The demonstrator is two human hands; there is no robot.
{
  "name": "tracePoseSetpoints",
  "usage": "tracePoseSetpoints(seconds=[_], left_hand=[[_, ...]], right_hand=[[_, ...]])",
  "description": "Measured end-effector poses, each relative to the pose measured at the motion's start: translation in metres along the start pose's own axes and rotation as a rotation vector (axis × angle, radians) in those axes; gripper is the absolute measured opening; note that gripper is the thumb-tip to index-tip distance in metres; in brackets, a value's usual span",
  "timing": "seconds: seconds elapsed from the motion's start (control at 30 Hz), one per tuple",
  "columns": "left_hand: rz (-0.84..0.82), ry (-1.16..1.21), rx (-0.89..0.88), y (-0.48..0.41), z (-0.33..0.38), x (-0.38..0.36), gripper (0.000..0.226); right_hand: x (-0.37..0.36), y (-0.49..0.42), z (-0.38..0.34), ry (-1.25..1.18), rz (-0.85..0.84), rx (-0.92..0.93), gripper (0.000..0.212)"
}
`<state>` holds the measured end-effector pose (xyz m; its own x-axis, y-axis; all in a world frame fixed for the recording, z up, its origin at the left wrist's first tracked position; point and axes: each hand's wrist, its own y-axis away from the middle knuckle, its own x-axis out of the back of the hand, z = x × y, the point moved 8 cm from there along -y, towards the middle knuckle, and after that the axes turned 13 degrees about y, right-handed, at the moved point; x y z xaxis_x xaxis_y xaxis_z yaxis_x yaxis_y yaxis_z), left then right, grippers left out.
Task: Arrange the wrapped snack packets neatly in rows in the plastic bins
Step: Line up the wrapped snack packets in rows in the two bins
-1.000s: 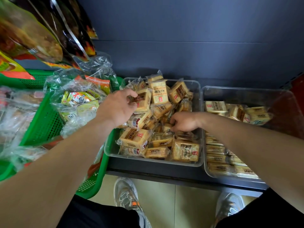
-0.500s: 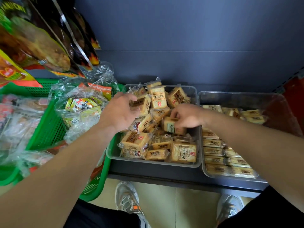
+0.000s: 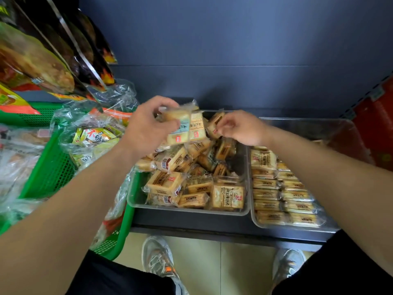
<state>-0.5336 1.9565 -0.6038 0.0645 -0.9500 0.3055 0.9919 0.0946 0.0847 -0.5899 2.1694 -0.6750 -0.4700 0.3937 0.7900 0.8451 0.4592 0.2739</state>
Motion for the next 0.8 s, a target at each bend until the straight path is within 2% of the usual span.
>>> tracePoseSetpoints(seconds=[0.1,0.23,0.43,0.63,0.8], left_hand=[[0.11,-0.018,0.043,-0.004,-0.017,0.023,0.033],[0.025,-0.117,0.183,0.002,-0.043,0.018,0.045],[-0.01,-0.148,0.2,0.0,-0.047,0.016,0.042],[-0.015,-0.189,0.18,-0.002,-0.047,0.019,0.051],[-0.025,-0.202,0.172,-0.002,-0.048,0.017,0.049]], right_hand=[[-0.037,-0.007,0.005,0.298,-0.132,0.004,0.024],[-0.061,-0.014,0.009,0.547,-0.129,0.03,0.038],[-0.067,-0.016,0.013,0.519,-0.086,0.048,0.054],[-0.075,-0.021,0.016,0.543,-0.24,0.0,0.064],[-0.079,-0.022,0.006,0.6,-0.264,0.012,0.069]])
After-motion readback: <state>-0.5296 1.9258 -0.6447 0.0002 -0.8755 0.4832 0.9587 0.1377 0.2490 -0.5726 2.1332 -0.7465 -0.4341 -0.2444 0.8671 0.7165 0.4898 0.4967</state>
